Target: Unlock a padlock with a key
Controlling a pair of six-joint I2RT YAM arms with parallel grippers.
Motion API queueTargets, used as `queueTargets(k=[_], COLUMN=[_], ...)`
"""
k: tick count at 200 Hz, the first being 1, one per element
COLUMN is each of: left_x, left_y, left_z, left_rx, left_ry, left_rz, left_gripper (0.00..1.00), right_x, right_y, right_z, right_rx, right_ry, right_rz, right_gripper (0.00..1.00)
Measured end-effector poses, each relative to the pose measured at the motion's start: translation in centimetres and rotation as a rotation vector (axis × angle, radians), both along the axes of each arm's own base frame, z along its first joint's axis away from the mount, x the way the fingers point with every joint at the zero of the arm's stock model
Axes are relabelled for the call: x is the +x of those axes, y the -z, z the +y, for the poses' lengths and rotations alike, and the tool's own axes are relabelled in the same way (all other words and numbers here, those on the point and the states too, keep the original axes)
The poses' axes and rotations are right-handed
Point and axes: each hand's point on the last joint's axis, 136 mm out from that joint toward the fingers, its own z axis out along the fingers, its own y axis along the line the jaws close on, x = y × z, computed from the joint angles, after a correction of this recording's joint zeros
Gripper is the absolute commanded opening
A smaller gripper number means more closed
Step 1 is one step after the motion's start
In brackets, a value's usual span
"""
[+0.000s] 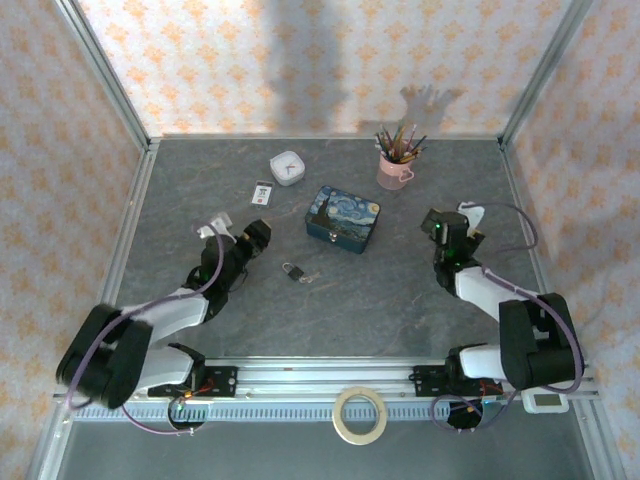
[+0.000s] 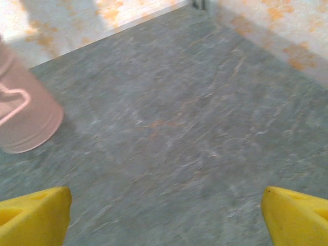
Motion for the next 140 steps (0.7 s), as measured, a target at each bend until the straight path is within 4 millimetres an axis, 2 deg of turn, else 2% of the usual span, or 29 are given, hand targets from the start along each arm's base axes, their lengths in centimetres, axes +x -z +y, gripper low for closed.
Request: queueTargets(k=[19, 44, 77, 83, 107, 140], left_x=[0.2, 0.0, -0.6, -0.7, -1.0, -1.0], left_y=[-3.6, -5.1, -4.7, -4.5, -3.4, -1.2], left_z=[2.3, 5.5, 9.8, 10.5, 13.3, 15.1], left_rx=[0.128, 0.296, 0.506, 0.533, 0.637, 0.750], left_ry=[-0.086, -0.206, -0.360, -0.384, -0.482, -0.528], left_rz=[-0.078, -0.087, -0.028, -0.015, 0.035, 0.102], left_gripper=[0.86, 0.95, 0.99, 0.99, 0.99, 0.99], right_x=[-0.1, 0.3, 0.8, 1.1, 2.3, 2.8], right_y=[0.0, 0.5, 1.9, 2.0, 2.4, 1.5], right_z=[-1.4, -2.2, -1.5, -1.2, 0.1, 1.1], right_rx=[-0.022, -0.045, -0.069, -0.073, -0.080, -0.081], right_ry=[0.024, 0.020, -0.055, -0.074, -0.161, -0.234], right_rz=[-0.022, -0.057, -0.069, -0.073, -0.071, -0.117], right_gripper=[0.94, 0.94, 0.92, 1.00, 1.00, 1.00])
